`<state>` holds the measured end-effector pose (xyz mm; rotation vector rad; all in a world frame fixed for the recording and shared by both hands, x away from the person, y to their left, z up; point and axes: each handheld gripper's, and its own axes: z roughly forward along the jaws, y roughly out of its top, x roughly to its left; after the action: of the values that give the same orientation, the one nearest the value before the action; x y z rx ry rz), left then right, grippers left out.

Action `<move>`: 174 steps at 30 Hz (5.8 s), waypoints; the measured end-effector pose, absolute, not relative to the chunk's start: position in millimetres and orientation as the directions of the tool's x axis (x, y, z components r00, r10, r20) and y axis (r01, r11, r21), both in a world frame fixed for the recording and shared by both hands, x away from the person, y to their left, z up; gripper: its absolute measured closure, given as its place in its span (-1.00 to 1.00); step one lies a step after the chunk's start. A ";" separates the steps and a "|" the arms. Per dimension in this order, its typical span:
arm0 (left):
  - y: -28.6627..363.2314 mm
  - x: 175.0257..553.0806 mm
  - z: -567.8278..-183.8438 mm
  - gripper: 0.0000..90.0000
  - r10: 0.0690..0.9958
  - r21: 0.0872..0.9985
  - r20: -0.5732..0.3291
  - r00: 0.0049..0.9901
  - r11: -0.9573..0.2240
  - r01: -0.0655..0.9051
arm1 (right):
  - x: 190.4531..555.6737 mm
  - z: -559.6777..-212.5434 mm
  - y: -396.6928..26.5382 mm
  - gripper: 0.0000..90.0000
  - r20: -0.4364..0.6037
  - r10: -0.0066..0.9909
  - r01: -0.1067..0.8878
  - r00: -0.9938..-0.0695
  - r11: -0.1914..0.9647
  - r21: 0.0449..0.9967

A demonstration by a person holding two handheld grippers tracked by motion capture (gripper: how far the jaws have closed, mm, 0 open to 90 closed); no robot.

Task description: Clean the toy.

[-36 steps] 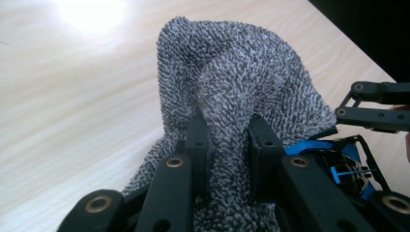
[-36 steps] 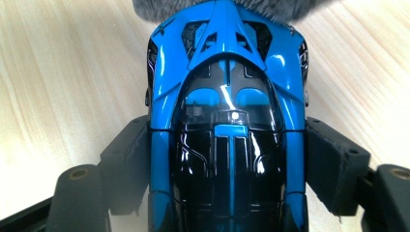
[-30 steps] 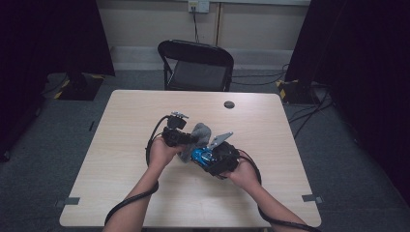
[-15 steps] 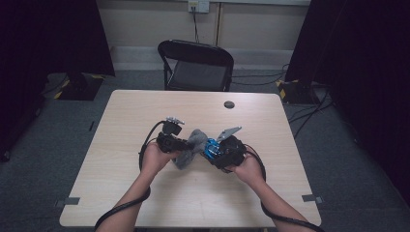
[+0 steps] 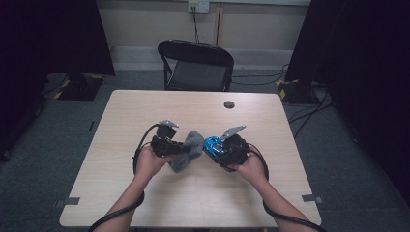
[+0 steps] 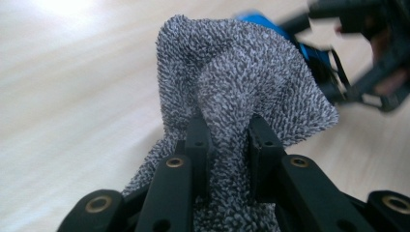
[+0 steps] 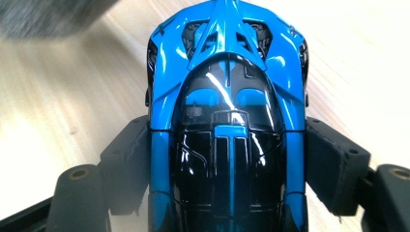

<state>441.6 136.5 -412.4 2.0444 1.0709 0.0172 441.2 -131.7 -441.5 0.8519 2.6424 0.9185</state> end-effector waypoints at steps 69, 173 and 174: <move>98.7 441.0 -444.3 0.66 0.660 0.662 -0.368 0.655 -0.308 0.683 | 446.7 -407.8 -118.8 -0.42 0.004 0.560 0.432 -0.828 0.635 0.641; 100.9 445.7 -411.8 0.65 0.718 0.711 -0.254 0.648 -0.315 0.629 | 446.2 -414.7 -121.6 -0.39 0.084 0.572 0.476 -0.816 0.582 0.660; 100.0 445.3 -414.7 0.65 0.714 0.706 -0.259 0.650 -0.319 0.632 | 446.7 -414.7 -122.0 -0.39 0.086 0.571 0.476 -0.816 0.580 0.661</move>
<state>445.3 100.0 -414.7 2.0405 1.0456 0.1262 446.7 -122.0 -414.7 0.8894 2.6696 1.0558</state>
